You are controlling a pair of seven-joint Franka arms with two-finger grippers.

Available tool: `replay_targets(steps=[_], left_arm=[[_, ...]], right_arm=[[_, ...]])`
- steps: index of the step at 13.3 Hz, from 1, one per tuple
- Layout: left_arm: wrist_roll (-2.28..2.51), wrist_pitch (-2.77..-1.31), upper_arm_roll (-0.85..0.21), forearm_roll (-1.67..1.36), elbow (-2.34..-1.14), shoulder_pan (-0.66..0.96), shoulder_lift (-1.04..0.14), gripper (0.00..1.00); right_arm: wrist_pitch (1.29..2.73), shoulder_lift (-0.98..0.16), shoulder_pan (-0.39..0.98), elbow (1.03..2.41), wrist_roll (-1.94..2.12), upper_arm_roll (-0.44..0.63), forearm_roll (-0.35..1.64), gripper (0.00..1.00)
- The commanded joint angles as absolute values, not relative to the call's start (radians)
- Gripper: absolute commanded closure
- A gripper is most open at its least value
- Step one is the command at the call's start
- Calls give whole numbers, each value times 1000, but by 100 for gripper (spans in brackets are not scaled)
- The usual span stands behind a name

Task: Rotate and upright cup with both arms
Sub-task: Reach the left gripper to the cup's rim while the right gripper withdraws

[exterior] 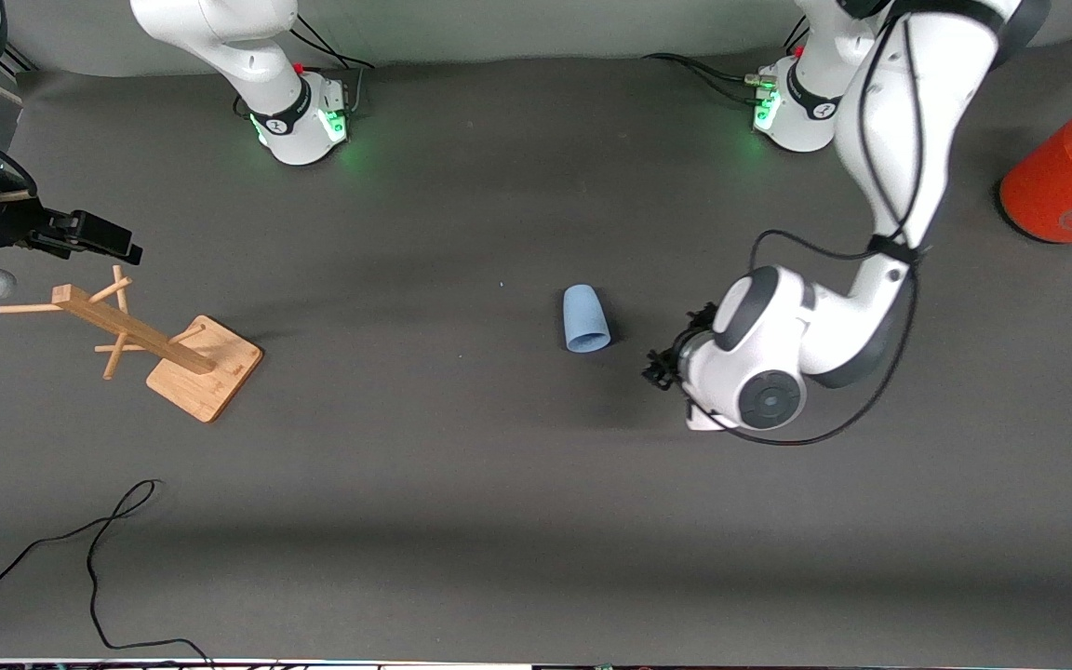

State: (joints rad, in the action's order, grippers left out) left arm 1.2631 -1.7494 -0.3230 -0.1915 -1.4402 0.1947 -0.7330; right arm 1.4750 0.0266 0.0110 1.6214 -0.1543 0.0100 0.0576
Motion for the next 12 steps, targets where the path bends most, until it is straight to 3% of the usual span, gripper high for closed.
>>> replay_targets(steps=[1, 7, 9, 10, 12], left_arm=[[1278, -1796, -311, -273, -1402, 209, -779, 0], [1285, -1850, -318, -348, -1397, 258, -850, 0], [1282, -1848, -318, -376, -1399, 259, -861, 6], [1279, -1841, -318, -380, -1399, 264, -861, 25], [1279, -1824, -324, -403, -1399, 258, -864, 99]], right_arm=[[1483, 20, -2, 1608, -147, -9, 55, 0], [1479, 15, -5, 1611, -149, -9, 54, 0], [1467, 18, -6, 1615, -149, -9, 54, 0], [1457, 20, -3, 1617, -150, -9, 52, 0], [1450, 28, -8, 1612, -146, -8, 42, 0]])
